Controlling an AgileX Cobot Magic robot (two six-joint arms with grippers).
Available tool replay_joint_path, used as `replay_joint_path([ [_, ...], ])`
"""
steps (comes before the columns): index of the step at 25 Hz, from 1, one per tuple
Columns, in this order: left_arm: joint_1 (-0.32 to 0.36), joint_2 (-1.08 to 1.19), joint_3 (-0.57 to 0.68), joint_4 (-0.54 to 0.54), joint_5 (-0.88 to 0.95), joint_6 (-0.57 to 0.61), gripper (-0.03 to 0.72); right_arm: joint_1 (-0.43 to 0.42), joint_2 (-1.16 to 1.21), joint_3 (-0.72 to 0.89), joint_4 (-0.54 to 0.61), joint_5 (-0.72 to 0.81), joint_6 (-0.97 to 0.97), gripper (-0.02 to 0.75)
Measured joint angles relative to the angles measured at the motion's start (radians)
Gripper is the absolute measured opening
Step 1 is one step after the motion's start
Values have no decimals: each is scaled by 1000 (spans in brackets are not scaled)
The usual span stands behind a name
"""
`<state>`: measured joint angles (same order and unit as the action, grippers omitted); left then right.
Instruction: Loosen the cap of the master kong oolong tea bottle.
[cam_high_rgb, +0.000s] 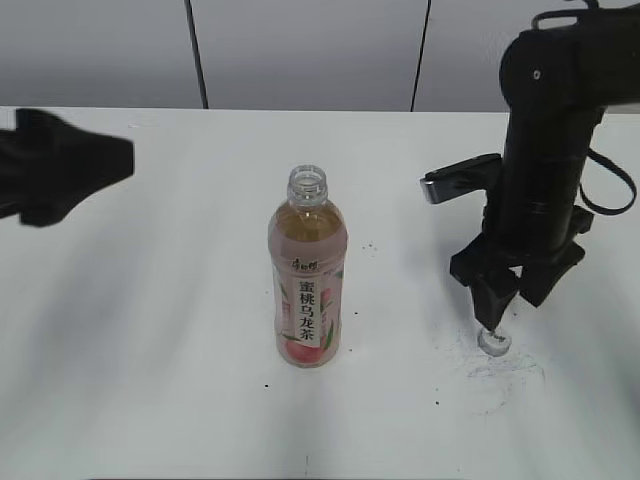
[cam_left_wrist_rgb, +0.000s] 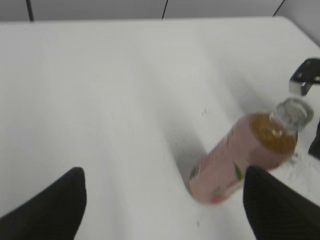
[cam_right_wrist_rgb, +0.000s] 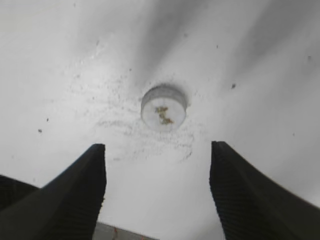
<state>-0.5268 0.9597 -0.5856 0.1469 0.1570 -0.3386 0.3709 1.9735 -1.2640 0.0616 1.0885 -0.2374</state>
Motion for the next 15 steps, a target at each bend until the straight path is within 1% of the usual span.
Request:
replay_joint_path([
  [1, 0, -36, 0, -41, 87, -1, 571, 0, -15, 0, 0, 32, 12, 490],
  [3, 0, -110, 0, -86, 248, 8, 571, 0, -48, 0, 1, 90, 25, 490],
  [4, 0, -160, 0, -106, 336, 29, 571, 0, -70, 0, 5, 102, 27, 490],
  [6, 0, -267, -17, -147, 502, 106, 571, 0, -121, 0, 15, 114, 32, 490],
  [10, 0, -451, -68, -224, 755, 203, 567, 0, -288, 9, 81, 121, 35, 490],
  [13, 0, -575, -77, -219, 938, 275, 566, 1, -445, 58, 120, 130, 35, 490],
  [15, 0, -643, -77, -183, 1021, 301, 566, 1, -565, 104, 126, 130, 33, 490],
])
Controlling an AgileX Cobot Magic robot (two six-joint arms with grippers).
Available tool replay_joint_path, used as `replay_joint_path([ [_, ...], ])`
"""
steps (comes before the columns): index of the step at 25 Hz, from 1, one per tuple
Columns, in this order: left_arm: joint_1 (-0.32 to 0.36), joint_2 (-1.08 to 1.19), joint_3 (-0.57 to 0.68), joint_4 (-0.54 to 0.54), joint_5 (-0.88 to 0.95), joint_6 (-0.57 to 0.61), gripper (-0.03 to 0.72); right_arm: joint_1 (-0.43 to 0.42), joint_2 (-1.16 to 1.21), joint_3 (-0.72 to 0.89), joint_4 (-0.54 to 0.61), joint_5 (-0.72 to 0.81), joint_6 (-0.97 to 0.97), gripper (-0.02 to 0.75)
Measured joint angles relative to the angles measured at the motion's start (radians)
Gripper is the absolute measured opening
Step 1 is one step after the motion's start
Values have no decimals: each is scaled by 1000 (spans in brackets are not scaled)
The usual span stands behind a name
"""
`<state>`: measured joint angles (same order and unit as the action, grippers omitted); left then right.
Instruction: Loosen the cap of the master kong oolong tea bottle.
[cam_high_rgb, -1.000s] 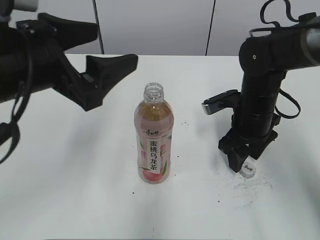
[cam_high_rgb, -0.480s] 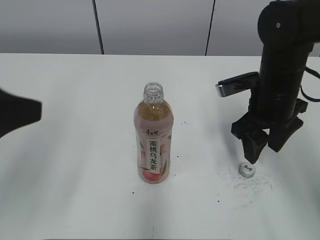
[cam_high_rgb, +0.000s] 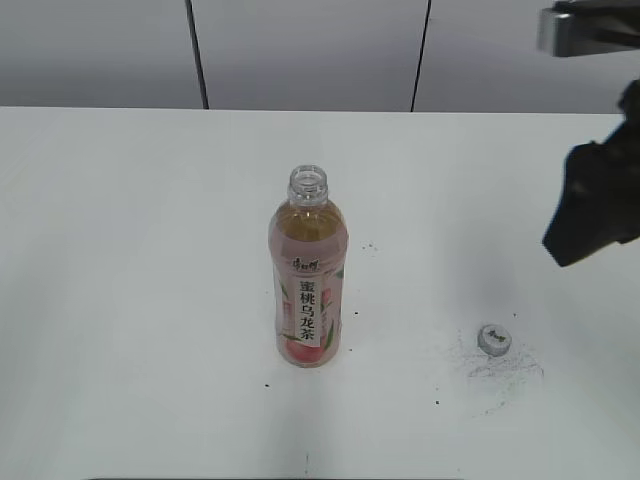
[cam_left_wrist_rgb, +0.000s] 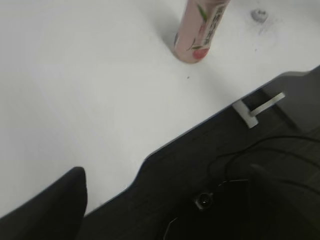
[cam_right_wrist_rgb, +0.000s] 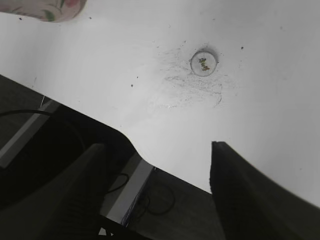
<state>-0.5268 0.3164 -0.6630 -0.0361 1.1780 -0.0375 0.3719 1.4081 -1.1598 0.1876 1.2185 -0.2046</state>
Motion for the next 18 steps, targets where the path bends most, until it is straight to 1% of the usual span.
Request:
replay_joint_path([
  [2, 0, -56, 0, 36, 28, 9, 566, 0, -115, 56, -2, 0, -7, 490],
  [3, 0, -84, 0, 36, 24, 12, 566, 0, -179, 88, -4, 1, -11, 490],
  [7, 0, -153, 45, 73, -55, 21, 564, 0, -429, 225, -4, 2, -15, 486],
  [11, 0, -154, 88, 69, -149, 38, 550, 0, -694, 363, -7, 4, -36, 483],
  [14, 0, -154, 90, 65, -161, 51, 543, 0, -855, 450, -7, -3, -75, 482],
  [18, 0, -154, 101, 50, -158, 58, 528, 0, -1036, 553, -12, -52, -90, 482],
])
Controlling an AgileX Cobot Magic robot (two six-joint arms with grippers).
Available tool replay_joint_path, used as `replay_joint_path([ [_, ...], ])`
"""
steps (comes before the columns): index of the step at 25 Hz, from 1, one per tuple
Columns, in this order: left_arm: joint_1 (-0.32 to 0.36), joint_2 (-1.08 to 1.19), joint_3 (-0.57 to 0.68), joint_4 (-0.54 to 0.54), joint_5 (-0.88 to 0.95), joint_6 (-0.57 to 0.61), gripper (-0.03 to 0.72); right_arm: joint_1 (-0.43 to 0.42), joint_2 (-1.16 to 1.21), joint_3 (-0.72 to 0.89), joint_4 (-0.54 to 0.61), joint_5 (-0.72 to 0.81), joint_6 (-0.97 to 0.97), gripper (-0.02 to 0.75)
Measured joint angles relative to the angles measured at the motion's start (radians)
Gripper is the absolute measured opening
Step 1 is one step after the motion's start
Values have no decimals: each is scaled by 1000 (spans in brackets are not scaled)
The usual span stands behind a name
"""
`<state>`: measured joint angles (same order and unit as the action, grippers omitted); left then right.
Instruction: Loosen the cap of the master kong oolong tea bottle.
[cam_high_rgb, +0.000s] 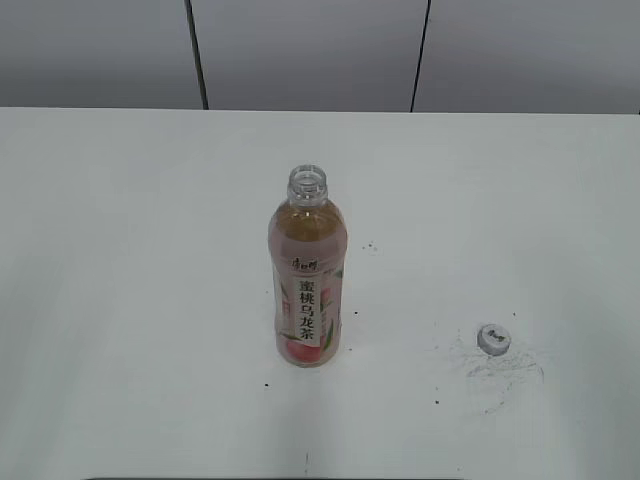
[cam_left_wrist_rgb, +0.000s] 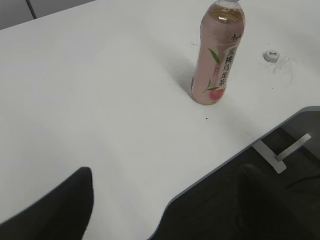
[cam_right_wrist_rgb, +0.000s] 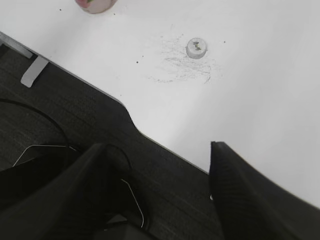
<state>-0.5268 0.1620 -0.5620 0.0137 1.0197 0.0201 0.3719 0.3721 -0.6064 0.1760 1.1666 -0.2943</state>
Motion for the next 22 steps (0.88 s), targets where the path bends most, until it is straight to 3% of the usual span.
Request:
replay_joint_path([
  [4, 0, 0, 1, -2, 2, 0, 522, 0, -110, 83, -15, -29, 1, 482],
  [20, 0, -6, 1, -2, 2, 1, 490, 0, -143, 90, -37, -48, 5, 482],
  [22, 27, -18, 1, -4, 2, 1, 490, -2, -159, 91, -37, -50, 5, 482],
])
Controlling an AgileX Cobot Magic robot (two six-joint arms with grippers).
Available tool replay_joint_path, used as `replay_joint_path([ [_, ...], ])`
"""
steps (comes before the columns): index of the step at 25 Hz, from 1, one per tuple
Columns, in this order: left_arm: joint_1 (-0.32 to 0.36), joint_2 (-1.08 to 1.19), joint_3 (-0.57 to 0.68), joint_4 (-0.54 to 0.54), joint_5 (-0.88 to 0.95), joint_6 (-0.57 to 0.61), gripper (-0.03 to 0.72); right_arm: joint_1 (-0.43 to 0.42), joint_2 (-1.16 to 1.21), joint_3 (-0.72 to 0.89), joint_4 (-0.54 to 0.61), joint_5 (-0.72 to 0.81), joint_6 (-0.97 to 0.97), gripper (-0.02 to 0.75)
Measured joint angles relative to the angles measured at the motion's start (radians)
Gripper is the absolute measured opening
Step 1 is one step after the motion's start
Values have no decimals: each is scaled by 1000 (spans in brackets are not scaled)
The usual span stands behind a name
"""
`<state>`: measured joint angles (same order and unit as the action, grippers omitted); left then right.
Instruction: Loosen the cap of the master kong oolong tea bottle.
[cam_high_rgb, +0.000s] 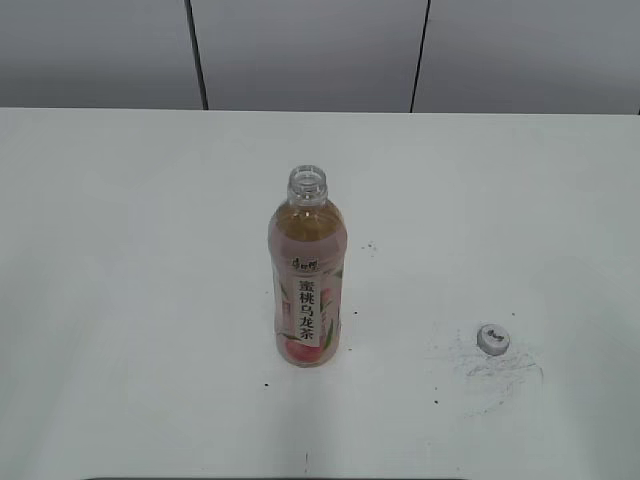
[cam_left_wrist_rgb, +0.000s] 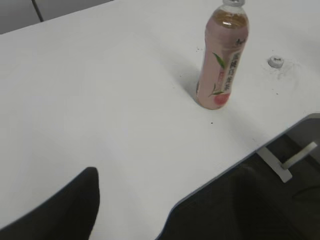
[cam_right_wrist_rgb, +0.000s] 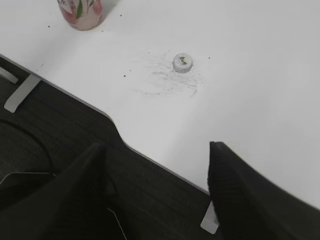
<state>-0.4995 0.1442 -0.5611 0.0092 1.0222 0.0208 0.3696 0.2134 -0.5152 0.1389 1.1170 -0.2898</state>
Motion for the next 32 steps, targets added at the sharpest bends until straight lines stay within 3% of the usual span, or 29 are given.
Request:
replay_joint_path([
  [3, 143, -24, 0, 0, 0, 1, 490, -59, -53, 0, 1, -1, 0, 482],
  [7, 356, -114, 0, 1, -1, 3, 490, -225, -155, 0, 4, -1, 0, 482],
  [10, 433, -150, 0, 2, 2, 3, 490, -299, -217, 0, 8, -2, 0, 482],
  [32, 442, -150, 0, 1, 3, 3, 457, -308, -219, 1, 13, -2, 0, 482],
])
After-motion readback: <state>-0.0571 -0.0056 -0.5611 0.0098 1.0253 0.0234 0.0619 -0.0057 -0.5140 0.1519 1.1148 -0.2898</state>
